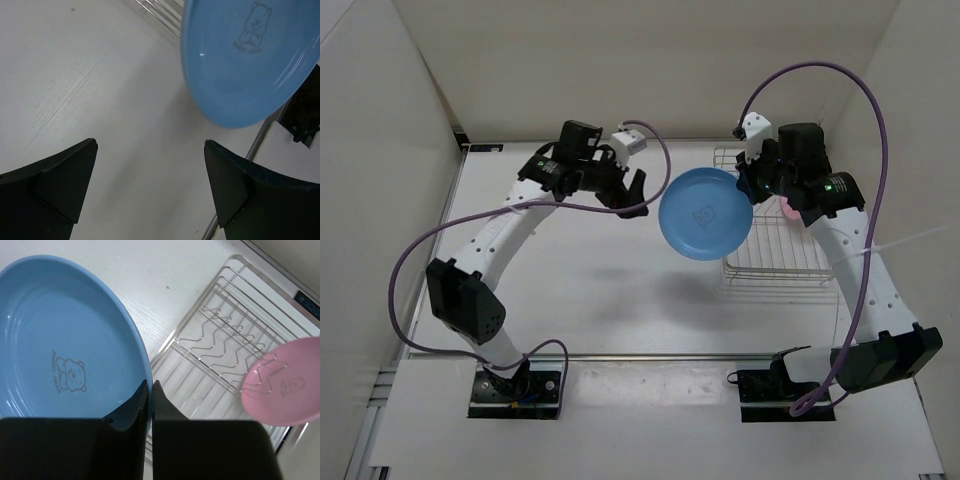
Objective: Unload the plates from the dish rack
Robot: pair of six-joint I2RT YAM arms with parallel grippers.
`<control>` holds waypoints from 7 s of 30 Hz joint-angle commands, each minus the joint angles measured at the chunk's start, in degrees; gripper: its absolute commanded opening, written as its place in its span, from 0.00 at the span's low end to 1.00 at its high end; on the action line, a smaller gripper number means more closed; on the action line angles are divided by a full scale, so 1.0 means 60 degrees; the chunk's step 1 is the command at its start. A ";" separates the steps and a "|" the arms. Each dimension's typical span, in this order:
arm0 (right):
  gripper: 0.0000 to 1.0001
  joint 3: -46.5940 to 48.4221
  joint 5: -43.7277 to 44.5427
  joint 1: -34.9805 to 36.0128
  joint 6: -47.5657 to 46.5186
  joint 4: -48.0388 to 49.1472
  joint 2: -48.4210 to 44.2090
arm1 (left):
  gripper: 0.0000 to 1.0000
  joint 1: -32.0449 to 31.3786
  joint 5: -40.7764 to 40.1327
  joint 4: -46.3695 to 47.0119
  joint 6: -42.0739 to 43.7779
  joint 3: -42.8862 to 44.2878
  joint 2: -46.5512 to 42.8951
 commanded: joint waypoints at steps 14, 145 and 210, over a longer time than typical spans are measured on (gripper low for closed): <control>0.00 0.0374 -0.1290 0.0006 0.0066 0.0003 -0.0210 | 0.66 -0.0970 0.0541 0.0951 -0.0287 0.1385 0.1077; 0.00 0.3039 1.0882 -0.2031 -0.0153 0.2860 0.4640 | 1.00 0.5726 -0.5068 0.0057 0.0137 -0.3829 -0.3158; 0.61 -0.0388 -0.0561 -0.1152 0.0094 0.0588 -0.0649 | 0.11 -0.0666 -0.1009 0.1610 -0.2338 0.1360 0.0728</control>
